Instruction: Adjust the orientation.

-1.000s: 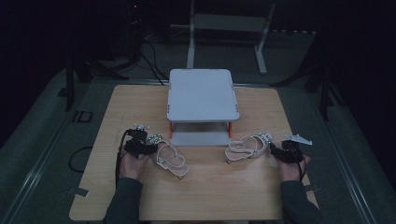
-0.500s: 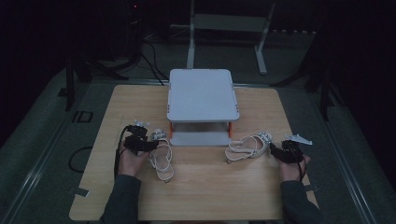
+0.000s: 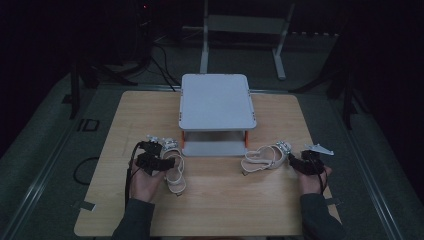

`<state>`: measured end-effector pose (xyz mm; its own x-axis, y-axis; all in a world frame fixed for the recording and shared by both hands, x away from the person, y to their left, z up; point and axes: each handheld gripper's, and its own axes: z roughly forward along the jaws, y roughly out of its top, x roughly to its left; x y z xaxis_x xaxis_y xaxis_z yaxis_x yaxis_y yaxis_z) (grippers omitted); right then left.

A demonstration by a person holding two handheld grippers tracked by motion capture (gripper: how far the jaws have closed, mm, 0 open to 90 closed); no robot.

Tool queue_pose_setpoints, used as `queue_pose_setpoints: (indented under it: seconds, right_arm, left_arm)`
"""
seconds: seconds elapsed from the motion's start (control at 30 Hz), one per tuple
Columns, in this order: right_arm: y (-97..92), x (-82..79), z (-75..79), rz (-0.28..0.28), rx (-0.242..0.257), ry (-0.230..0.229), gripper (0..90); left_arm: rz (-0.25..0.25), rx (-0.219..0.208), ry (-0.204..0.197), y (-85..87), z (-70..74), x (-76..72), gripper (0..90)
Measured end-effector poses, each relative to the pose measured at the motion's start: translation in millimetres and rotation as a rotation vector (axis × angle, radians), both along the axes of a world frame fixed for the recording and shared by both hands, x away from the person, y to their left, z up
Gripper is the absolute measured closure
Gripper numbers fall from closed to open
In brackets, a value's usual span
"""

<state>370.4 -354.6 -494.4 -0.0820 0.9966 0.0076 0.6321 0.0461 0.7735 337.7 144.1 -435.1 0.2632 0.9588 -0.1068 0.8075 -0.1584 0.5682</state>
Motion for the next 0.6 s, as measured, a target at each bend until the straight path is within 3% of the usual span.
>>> queue_pose_setpoints:
  seconds: [0.13, 0.3, 0.6]
  right_arm:
    - [-0.9, 0.4, -0.5, -0.001, 0.002, 0.003, 44.6]
    - [-1.0, 0.2, -0.4, -0.003, 0.003, 0.002, 44.6]
    - [-0.2, 0.4, -0.9, 0.000, 0.000, 0.006, 44.6]
  left_arm:
    - [-0.005, 0.006, 0.049, -1.4, -9.0, 1.6, 43.4]
    - [0.011, 0.032, 0.070, 5.6, -8.6, 0.8, 50.7]
    - [-0.055, 0.066, 0.130, 8.1, -4.5, 1.7, 67.4]
